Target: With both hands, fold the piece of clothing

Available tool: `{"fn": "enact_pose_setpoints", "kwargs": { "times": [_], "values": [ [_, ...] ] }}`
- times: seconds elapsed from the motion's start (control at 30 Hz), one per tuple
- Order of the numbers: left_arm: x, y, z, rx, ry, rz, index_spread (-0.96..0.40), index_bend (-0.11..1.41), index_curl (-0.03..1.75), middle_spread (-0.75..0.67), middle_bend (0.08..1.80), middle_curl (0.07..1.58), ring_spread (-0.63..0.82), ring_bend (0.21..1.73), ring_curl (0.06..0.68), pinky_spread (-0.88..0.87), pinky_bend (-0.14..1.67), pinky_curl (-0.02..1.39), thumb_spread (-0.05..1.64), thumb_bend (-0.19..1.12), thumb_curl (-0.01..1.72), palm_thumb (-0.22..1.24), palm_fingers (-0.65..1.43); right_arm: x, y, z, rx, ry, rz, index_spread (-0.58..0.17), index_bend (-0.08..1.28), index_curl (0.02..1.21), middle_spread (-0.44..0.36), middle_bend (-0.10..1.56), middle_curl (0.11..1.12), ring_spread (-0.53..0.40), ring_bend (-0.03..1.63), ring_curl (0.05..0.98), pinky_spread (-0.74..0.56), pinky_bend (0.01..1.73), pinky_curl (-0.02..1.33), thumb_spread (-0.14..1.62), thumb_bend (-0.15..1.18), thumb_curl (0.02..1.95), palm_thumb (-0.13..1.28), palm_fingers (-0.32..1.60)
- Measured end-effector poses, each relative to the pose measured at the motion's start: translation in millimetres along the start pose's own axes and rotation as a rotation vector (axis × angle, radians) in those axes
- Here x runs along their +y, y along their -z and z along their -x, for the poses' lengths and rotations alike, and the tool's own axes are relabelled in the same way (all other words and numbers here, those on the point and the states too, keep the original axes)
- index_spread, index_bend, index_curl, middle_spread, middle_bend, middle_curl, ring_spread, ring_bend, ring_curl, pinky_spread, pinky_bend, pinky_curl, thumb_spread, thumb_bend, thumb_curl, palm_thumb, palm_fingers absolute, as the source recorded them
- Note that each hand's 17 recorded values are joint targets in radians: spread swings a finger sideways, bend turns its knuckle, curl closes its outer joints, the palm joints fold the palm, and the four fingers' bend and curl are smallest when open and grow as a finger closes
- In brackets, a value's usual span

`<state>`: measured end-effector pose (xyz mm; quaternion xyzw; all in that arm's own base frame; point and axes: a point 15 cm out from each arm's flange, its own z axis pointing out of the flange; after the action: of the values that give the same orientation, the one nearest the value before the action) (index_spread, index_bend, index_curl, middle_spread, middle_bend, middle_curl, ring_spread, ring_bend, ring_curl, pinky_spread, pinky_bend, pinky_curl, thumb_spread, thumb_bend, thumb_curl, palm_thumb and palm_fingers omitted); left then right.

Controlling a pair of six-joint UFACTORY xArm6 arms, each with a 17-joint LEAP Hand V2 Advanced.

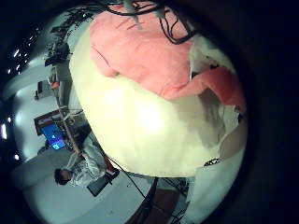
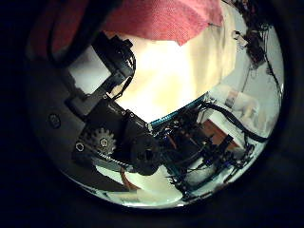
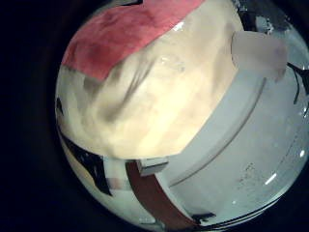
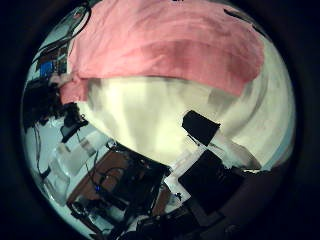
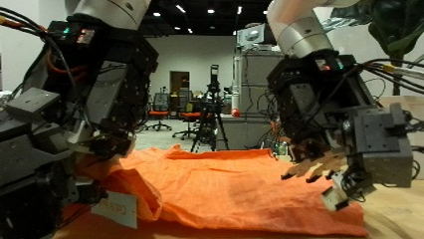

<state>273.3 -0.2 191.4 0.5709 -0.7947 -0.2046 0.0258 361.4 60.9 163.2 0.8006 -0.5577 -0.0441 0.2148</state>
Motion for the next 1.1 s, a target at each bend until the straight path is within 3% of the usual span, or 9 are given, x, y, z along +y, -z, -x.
{"fn": "enact_pose_setpoints", "kwargs": {
  "times": [0.43,0.67,0.7,0.73,0.77,0.9,1.1],
  "values": [
    [0.1,-1.3,2.9,0.004,0.007,0.005,-0.63,0.25,0.83,-0.56,0.87,0.60,-0.60,0.80,0.404,-0.75,0.98,0.48,1.28,0.19,0.97,0.87,1.12,-2.7,-34.6,-3.5,0.044,0.001,0.095,-0.310,0.19,0.33,-0.195,0.43,0.46,-0.324,0.71,0.318,-0.23,0.47,0.21,0.92,-0.04,0.33,0.61,0.52],
    [0.9,1.6,3.7,0.004,0.007,-0.002,-0.65,0.22,0.86,-0.56,0.87,0.60,-0.60,0.79,0.407,-0.75,0.98,0.48,1.29,0.20,0.99,0.87,1.12,-5.5,-46.1,-1.8,0.046,0.006,0.117,-0.396,0.22,0.38,-0.269,0.47,0.52,-0.407,0.84,0.376,-0.52,0.69,0.24,0.92,-0.02,0.34,0.63,0.88],
    [2.7,2.0,4.2,0.004,0.008,0.001,-0.65,0.22,0.87,-0.56,0.87,0.60,-0.60,0.79,0.407,-0.75,0.98,0.48,1.29,0.19,1.00,0.87,1.12,-6.9,-46.4,-1.5,0.046,0.006,0.112,-0.423,0.27,0.39,-0.289,0.53,0.55,-0.400,0.88,0.390,-0.56,0.76,0.27,0.92,-0.01,0.35,0.66,1.14],
    [2.8,2.2,4.2,0.004,0.007,0.001,-0.65,0.21,0.87,-0.56,0.87,0.60,-0.60,0.79,0.407,-0.75,0.98,0.48,1.29,0.19,1.00,0.87,1.12,-8.1,-46.3,-1.4,0.046,0.007,0.107,-0.428,0.28,0.41,-0.293,0.53,0.56,-0.399,0.89,0.401,-0.58,0.77,0.28,0.92,-0.02,0.35,0.67,1.13],
    [3.5,2.4,4.2,0.004,0.006,0.003,-0.65,0.21,0.88,-0.56,0.87,0.60,-0.60,0.79,0.407,-0.75,0.98,0.48,1.30,0.19,1.00,0.87,1.12,-10.8,-45.2,-2.1,0.050,0.008,0.095,-0.439,0.37,0.46,-0.290,0.58,0.59,-0.385,0.90,0.420,-0.57,0.83,0.31,0.92,-0.01,0.35,0.70,1.28],
    [7.9,5.9,5.6,0.005,-0.003,0.006,-0.66,0.20,0.89,-0.56,0.87,0.60,-0.60,0.79,0.409,-0.76,0.98,0.48,1.30,0.19,1.02,0.87,1.12,-13.1,-36.3,-6.1,0.059,0.006,0.061,-0.439,0.58,0.58,-0.275,0.75,0.67,-0.338,1.00,0.485,-0.52,1.00,0.41,1.00,0.01,0.37,0.80,1.38],
    [17.7,10.7,9.5,0.016,-0.031,0.028,-0.66,0.19,0.91,-0.56,0.87,0.60,-0.60,0.79,0.410,-0.76,0.98,0.48,1.30,0.19,1.03,0.87,1.12,0.6,-25.0,-11.8,0.057,0.002,0.045,-0.398,0.79,0.72,-0.232,0.97,0.76,-0.281,1.14,0.561,-0.40,1.18,0.51,1.17,0.08,0.41,0.96,1.28]
  ]
}}
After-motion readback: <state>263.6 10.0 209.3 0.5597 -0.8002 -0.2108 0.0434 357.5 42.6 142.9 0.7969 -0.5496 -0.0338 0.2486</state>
